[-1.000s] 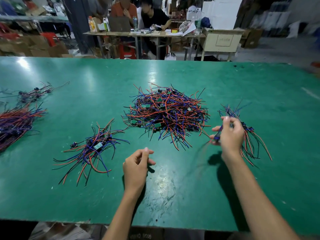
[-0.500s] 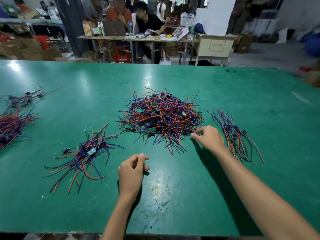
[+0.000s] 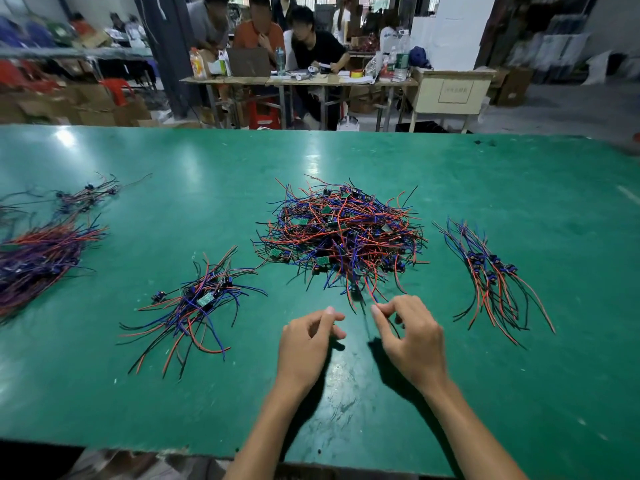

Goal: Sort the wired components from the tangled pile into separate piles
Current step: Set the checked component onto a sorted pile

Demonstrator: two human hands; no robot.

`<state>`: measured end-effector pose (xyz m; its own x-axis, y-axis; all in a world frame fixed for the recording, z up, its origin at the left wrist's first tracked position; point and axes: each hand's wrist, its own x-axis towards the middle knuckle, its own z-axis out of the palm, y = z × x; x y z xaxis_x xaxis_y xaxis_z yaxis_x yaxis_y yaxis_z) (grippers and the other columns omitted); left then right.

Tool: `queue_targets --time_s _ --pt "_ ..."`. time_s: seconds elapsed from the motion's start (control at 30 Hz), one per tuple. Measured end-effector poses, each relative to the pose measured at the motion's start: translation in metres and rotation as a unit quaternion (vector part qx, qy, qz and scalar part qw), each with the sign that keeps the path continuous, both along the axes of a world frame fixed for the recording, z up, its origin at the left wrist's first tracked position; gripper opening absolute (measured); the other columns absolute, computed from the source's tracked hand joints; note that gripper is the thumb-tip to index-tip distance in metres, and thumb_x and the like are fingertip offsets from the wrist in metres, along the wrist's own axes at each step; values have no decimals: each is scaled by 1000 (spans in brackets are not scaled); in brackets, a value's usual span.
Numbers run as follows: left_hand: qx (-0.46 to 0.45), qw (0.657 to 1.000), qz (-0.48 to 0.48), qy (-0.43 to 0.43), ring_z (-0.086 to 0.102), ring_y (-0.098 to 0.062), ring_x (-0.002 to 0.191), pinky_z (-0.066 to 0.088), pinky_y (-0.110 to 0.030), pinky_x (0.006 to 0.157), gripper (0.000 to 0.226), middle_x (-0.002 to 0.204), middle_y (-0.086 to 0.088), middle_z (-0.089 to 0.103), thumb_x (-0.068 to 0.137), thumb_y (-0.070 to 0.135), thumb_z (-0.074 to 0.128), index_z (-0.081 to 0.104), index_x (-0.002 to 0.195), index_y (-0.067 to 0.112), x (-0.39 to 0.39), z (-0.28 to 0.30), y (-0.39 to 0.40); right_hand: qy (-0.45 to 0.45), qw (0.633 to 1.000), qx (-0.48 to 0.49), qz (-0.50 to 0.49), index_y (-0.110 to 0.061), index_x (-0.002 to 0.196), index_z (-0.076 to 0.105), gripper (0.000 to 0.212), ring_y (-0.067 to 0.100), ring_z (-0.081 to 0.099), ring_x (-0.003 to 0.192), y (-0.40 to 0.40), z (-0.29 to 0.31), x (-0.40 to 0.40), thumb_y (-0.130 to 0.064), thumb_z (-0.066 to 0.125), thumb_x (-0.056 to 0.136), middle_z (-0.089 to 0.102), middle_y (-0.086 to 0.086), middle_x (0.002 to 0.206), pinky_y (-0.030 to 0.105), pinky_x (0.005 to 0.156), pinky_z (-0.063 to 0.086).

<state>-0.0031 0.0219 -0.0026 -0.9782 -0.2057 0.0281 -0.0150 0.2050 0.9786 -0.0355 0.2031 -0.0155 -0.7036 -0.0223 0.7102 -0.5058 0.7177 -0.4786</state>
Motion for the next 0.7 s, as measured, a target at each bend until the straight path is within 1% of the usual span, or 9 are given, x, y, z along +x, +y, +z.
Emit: queue_targets --time_s 0.13,0.2,0.27,0.33,0.43,0.5,0.57,0.63,0.7 --pt "109 991 -23 -70 63 -15 54 49 -23 51 33 79 -3 78 105 36 48 73 95 16 -14 13 20 70 991 61 93 -18 79 59 19 16 54 72 -14 0 19 -24 67 95 56 -6 79 26 64 44" --pt "183 977 -17 -113 65 -14 54 53 -22 51 35 83 -9 78 105 33 49 70 91 9 -20 18 21 89 986 80 115 -15 76 60 21 19 53 69 -15 4 23 -21 69 94 57 -3 76 29 62 46" --pt "250 957 -24 -145 70 -17 60 57 -24 56 40 85 -13 78 104 33 52 71 90 1 -25 21 18 97 981 94 137 -13 73 61 21 21 53 67 -16 7 27 -19 72 91 59 -2 74 32 60 48" --pt "302 938 -49 -160 72 -17 70 57 -23 63 38 89 -11 77 102 30 56 72 96 -4 -27 21 13 84 975 109 175 -13 76 65 18 19 57 71 -17 7 30 -24 74 88 64 -3 77 28 64 49" --pt "317 935 -66 -145 73 -13 78 57 -22 73 25 100 -10 77 99 23 61 72 100 1 -27 18 7 37 968 89 232 -15 85 70 20 18 59 76 -12 8 32 -34 69 89 68 -5 85 30 70 50" --pt "315 935 -84 -137 72 -11 81 58 -20 76 24 107 -9 77 94 26 67 72 105 5 -24 17 3 42 978 45 199 -13 83 70 23 19 57 73 -7 7 32 -31 61 93 68 -5 82 37 66 48" --pt "313 935 -114 -123 70 -11 85 56 -20 81 37 111 -8 76 86 31 73 71 113 5 -21 16 -1 37 994 -9 103 -13 82 71 26 19 57 72 -6 8 29 -26 54 96 69 -6 81 40 65 48" --pt "307 935 -138 -112 69 -12 90 54 -20 84 43 110 -9 76 81 32 77 71 113 4 -18 17 -4 -32 997 -64 18 -19 86 71 25 15 57 78 -6 12 25 -31 51 97 68 -12 84 39 70 49" --pt "268 946 -151 -105 69 -11 93 54 -21 82 39 107 -9 77 81 29 81 73 111 6 -15 20 -6 -145 983 -114 16 -28 91 73 31 8 59 84 -6 15 20 -44 46 97 67 -16 83 33 73 49"
